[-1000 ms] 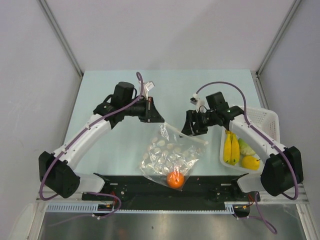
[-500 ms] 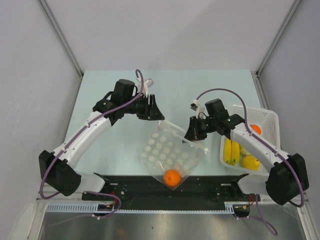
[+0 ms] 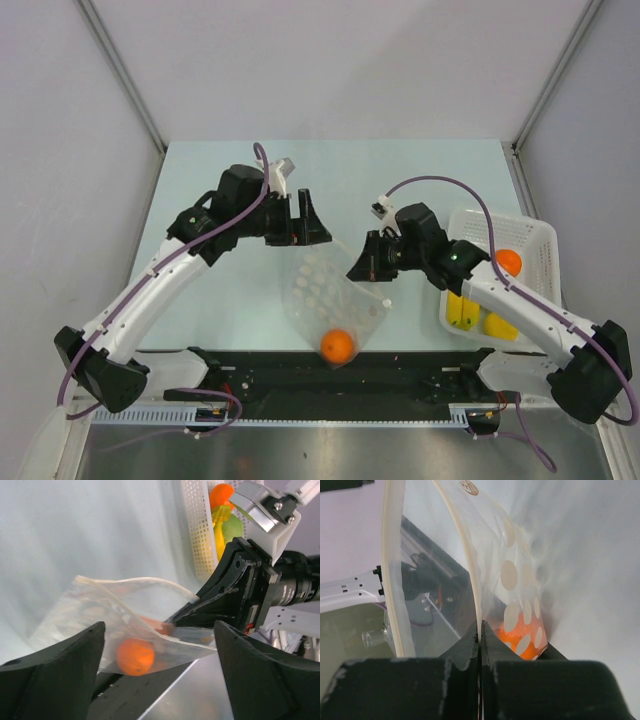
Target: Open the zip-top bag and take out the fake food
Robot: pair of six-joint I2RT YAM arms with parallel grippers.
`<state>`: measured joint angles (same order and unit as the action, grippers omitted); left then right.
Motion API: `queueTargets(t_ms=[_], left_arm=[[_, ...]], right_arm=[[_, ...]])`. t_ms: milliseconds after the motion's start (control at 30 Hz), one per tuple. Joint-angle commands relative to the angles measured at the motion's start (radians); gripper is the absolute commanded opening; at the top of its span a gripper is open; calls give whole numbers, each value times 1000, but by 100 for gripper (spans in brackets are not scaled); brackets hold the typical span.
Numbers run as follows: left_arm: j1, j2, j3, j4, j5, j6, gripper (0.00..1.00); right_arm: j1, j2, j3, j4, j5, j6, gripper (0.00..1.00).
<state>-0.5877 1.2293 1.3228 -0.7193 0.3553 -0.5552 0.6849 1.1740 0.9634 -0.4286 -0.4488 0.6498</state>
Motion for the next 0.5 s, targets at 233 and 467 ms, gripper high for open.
queueTargets(t_ms=[233, 467], left_arm=[[-34, 50, -8, -32, -27, -137, 82], [-38, 122, -14, 60, 51, -97, 55]], right_arm=[[68, -66, 49, 68, 190, 83, 0], [84, -80, 52, 34, 228, 68, 0]])
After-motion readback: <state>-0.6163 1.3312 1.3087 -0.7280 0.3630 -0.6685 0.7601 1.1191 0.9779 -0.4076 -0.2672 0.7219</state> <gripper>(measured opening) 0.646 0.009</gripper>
